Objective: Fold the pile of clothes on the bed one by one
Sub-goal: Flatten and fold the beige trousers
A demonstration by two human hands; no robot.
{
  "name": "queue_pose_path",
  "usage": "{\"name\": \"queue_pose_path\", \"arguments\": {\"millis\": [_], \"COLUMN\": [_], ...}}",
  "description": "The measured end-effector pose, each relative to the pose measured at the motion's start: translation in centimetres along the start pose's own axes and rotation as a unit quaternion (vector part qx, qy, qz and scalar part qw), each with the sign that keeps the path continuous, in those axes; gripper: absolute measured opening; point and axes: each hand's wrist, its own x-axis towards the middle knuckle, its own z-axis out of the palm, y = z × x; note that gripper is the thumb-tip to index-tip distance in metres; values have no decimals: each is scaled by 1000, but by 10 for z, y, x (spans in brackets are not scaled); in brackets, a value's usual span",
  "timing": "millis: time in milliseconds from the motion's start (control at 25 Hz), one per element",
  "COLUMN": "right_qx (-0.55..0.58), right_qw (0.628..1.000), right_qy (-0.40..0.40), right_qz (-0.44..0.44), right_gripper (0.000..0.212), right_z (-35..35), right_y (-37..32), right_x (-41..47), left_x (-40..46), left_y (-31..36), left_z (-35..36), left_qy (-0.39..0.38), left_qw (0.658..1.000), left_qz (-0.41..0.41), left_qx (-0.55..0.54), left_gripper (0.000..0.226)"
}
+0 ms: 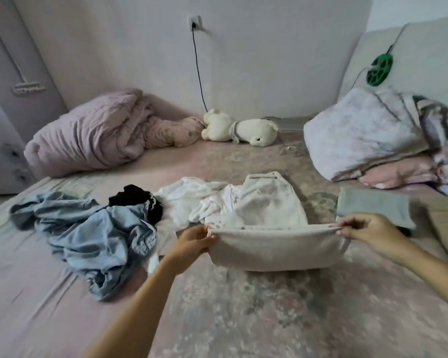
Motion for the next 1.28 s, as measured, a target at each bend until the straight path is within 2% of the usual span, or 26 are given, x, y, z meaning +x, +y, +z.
{"name": "queue_pose_path", "arguments": {"millis": [40,120,200,280,320,360,400,480,520,560,600,680,720,760,800,880,920,960,1000,1080,1200,1280], "right_qx": [2,-30,-48,-87,-102,-123,-142,-220,-264,-302,-338,-359,-352,-344,-339,-374,-418,-461,-497,-518,-520,-542], "right_qw": [1000,999,996,989,986,983,981,959,944,923,901,876,876,881,890,893,885,873,854,838,833,816], "right_qy": [-3,-20,-53,-106,-122,-128,-132,-160,-153,-151,-151,-163,-168,-157,-135,-98,-104,-123,-149,-167,-171,-199], "right_qz": [13,37,52,61,60,41,5,-77,-128,-187,-228,-279,-283,-283,-274,-229,-176,-106,-37,43,75,38], "right_gripper": [15,26,28,27,36,48,50,22,26,37,42,38,36,37,41,59,68,75,80,84,67,72], "right_z": [13,29,41,49,50,51,53,62,63,63,62,56,56,63,72,106,124,137,145,144,124,110], "right_y": [17,51,80,104,118,131,136,132,134,137,139,134,129,123,115,104,103,107,119,147,159,159], "right_x": [-12,-37,-73,-116,-135,-153,-167,-184,-188,-192,-195,-191,-184,-168,-144,-90,-65,-46,-37,-37,-46,-57], "left_x": [-7,-20,-42,-74,-91,-107,-120,-133,-136,-136,-136,-135,-131,-120,-101,-52,-30,-11,1,7,4,-11], "left_y": [-24,-66,-102,-134,-148,-160,-166,-174,-174,-175,-176,-168,-157,-142,-126,-110,-112,-122,-139,-175,-179,-177], "left_z": [2,3,1,-2,-3,-2,0,3,5,4,0,-9,-8,-2,13,54,77,94,103,101,82,68], "left_qy": [-6,-23,-46,-75,-89,-101,-113,-119,-121,-133,-157,-224,-242,-242,-214,-109,-66,-56,-71,-89,-97,-117], "left_qw": [999,991,966,940,928,921,919,916,905,884,848,779,766,770,788,822,815,789,761,743,750,735], "left_qz": [-12,-6,30,59,72,66,52,62,94,136,197,275,301,318,325,287,236,173,110,40,76,145], "left_qx": [31,129,252,327,354,371,374,377,396,428,467,518,514,497,476,479,526,587,636,662,650,652], "left_gripper": [13,14,22,34,37,36,33,30,28,26,25,22,25,32,41,57,62,65,66,73,84,84]}}
